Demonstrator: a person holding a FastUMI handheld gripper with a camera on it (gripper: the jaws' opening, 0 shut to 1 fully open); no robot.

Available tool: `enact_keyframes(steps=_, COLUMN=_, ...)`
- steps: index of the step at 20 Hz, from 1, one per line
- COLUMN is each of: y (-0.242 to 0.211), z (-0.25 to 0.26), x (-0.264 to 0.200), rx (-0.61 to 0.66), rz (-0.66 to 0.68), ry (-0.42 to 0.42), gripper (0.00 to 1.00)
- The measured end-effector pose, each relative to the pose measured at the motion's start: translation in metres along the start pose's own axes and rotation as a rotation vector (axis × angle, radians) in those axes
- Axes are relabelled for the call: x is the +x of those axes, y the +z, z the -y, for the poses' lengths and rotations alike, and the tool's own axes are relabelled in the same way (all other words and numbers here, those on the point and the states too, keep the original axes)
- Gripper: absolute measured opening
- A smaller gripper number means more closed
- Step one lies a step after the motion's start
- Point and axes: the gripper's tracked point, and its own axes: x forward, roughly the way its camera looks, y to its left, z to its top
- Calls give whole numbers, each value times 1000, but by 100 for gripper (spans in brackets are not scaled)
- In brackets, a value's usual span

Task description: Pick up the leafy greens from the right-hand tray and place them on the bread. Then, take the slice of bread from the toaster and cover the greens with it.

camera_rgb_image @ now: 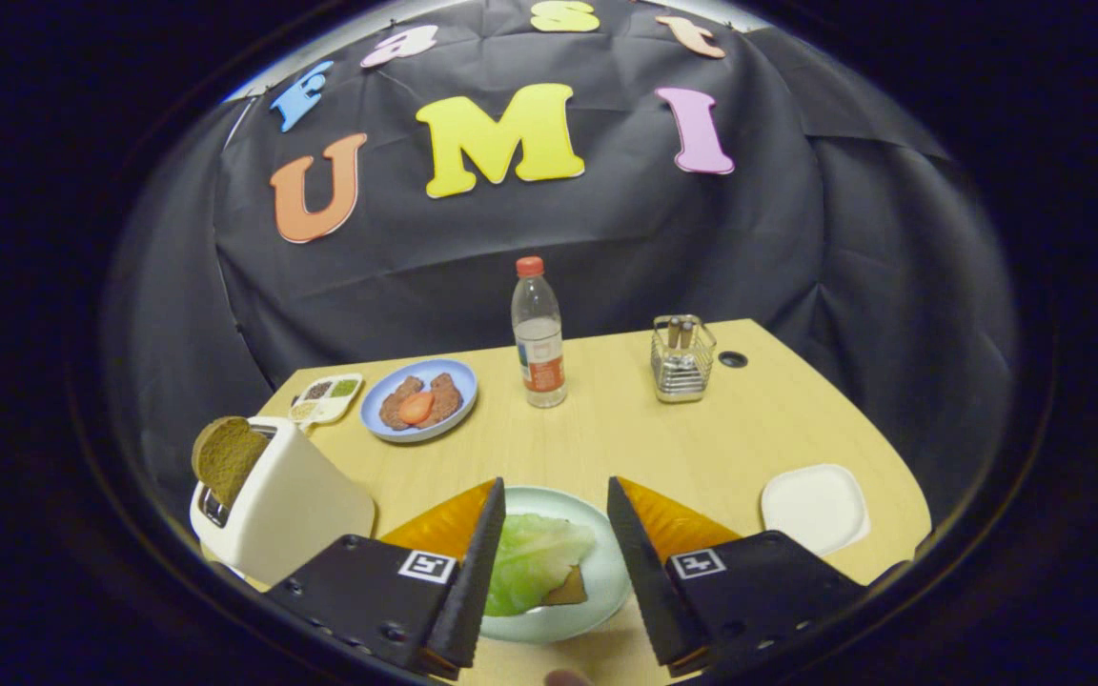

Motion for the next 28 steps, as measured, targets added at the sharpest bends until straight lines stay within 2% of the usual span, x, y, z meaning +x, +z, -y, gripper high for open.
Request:
enact_keyframes(steps=2, y=15, z=9, x=-16, rx=-30, rz=49, ry=-20, gripper=78)
enact_keyframes(steps=6, y=52, z=9, x=-56, rx=-115, rz=156, ry=-40, gripper=96)
enact_keyframes(steps=11, y=77, z=-44, x=-106, rx=-164, rz=245, ry=14, gripper=97)
enact_keyframes(steps=12, y=77, z=-56, x=-113, rx=-149, rz=243, ry=18, gripper=96)
enact_keyframes(steps=14, y=70, z=-99, x=-120, rx=-120, rz=209, ry=77, gripper=96)
enact_keyframes(steps=21, y=48, z=-215, x=-111, rx=-88, rz=149, ry=198, gripper=96)
enact_keyframes(steps=28, y=3, z=-260, x=-67, rx=-114, rz=40, ry=194, gripper=95)
